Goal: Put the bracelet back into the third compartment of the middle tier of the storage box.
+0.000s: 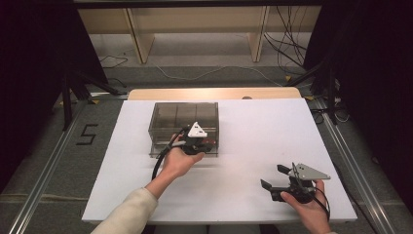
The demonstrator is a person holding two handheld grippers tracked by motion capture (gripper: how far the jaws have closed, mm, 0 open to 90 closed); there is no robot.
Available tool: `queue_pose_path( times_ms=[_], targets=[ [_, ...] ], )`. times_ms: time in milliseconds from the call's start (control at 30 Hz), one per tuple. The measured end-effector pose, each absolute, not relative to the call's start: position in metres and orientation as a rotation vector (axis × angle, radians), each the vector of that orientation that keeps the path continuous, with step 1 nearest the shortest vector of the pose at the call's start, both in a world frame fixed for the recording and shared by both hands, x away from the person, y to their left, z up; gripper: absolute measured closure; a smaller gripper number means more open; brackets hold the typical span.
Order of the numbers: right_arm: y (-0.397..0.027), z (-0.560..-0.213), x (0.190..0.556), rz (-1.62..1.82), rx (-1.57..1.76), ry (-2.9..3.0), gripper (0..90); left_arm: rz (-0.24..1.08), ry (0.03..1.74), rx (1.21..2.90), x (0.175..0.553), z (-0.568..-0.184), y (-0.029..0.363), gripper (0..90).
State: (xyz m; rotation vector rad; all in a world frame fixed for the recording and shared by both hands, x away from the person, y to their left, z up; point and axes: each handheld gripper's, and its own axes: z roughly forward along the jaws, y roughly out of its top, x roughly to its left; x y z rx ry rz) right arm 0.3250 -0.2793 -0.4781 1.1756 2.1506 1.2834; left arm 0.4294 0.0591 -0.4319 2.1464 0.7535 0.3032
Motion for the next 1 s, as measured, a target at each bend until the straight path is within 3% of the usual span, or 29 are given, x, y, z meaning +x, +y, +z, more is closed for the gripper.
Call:
queue_pose_path(
  times_ms=[1000],
  targets=[
    [-0.280, -0.478, 0.325, 1.282, 1.172, 2.152, 16.4, 0.296, 0.790, 2.156, 0.441, -0.443, 0.055, 89.7]
  ],
)
